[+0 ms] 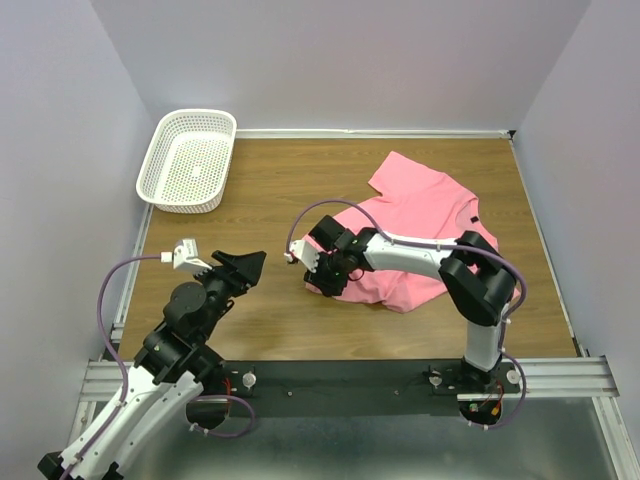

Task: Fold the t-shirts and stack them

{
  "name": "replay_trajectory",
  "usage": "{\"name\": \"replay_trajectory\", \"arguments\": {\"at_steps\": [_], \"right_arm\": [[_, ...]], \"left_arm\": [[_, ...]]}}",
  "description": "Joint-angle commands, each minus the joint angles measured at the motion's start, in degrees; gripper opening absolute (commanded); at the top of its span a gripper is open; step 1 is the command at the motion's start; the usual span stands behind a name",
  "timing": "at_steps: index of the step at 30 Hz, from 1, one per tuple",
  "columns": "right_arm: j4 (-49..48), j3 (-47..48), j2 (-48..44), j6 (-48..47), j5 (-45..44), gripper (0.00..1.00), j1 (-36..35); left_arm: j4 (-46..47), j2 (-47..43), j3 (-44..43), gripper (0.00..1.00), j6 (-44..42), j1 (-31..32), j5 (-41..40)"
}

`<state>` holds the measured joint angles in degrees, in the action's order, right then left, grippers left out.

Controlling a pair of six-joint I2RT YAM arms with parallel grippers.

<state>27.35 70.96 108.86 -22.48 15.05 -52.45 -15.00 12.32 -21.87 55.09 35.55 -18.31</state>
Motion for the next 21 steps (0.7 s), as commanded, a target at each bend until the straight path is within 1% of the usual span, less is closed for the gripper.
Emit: {"name": "replay_trajectory", "arguments": {"at_steps": [1, 2, 3, 4, 5, 6, 7, 9, 10, 11, 12, 13, 14, 15, 16, 17, 18, 20, 21], "right_arm": [[-0.2, -0.4, 2.2, 1.4, 0.2, 0.30, -0.4], [0.2, -0.3, 1.6, 1.3, 2.9, 0.21, -0.3], [0.5, -0.2, -0.5, 1.0, 4.6, 0.03, -0.3], [1.2, 1.2, -1.7, 0.4, 6.5, 0.01, -0.1], [3.2, 2.2, -3.5, 0.1, 10.7, 0.01, 0.2], [3.9, 3.5, -5.3, 0.1, 12.4, 0.00, 0.9], [4.8, 6.1, -9.1, 1.2, 13.5, 0.01, 3.5], [5.0, 8.3, -11.9, 3.0, 13.7, 0.00, 8.6], [4.9, 8.8, -13.4, 3.3, 13.6, 0.01, 12.1], [4.7, 8.8, -15.1, 3.6, 13.3, 0.01, 19.8], [4.8, 8.6, -15.7, 3.5, 12.8, 0.01, 23.7], [4.8, 7.8, -16.1, 2.5, 11.2, 0.01, 29.8], [4.9, 6.8, -16.5, 1.5, 10.2, 0.00, 32.0], [4.8, 4.0, -16.7, 0.4, 8.7, 0.05, 33.7], [4.9, 2.4, -16.7, -1.6, 7.3, 0.16, 35.6], [4.8, 1.0, -16.7, -2.2, 4.3, 0.37, 35.9], [4.8, -1.7, -16.5, -2.5, 3.3, 0.43, 36.2], [4.3, -3.8, -16.1, -2.8, 0.4, 0.57, 36.4], [3.9, -4.2, -16.0, -2.5, -0.9, 0.58, 36.5]], "left_arm": [[-4.4, 1.0, -2.1, 0.69, 2.3, 0.0, -4.9], [-4.9, 0.3, -2.3, 0.69, 2.4, 0.0, -5.5], [-5.1, -0.1, -2.5, 0.69, 2.5, 0.0, -5.8], [-5.2, -0.6, -2.5, 0.69, 2.6, 0.0, -6.0], [-5.2, -1.8, -2.4, 0.69, 2.5, 0.0, -6.5], [-5.1, -2.3, -2.4, 0.69, 2.5, 0.0, -6.5], [-5.2, -2.7, -2.4, 0.68, 2.4, 0.0, -6.6], [-5.1, -3.1, -2.5, 0.68, 2.2, 0.0, -6.7], [-5.1, -3.1, -2.6, 0.68, 2.2, 0.0, -6.5], [-4.9, -2.7, -2.6, 0.68, 2.1, 0.0, -6.4], [-4.8, -2.6, -2.5, 0.68, 2.0, 0.0, -6.1], [-4.5, -2.3, -2.4, 0.68, 1.9, 0.0, -6.0], [-4.1, -1.9, -2.2, 0.68, 1.7, 0.0, -5.6], [-3.1, -1.8, -1.8, 0.68, 1.4, 0.0, -5.3], [-2.4, -1.5, -1.5, 0.68, 1.2, 0.0, -5.1], [-1.8, -1.0, -1.1, 0.68, 0.9, 0.0, -4.6], [-0.6, -0.5, -0.9, 0.68, 0.7, 0.0, -4.3], [0.6, 0.8, -0.5, 0.68, 0.4, 0.0, -3.3], [1.1, 1.3, -0.5, 0.68, 0.3, 0.0, -3.1]]}}
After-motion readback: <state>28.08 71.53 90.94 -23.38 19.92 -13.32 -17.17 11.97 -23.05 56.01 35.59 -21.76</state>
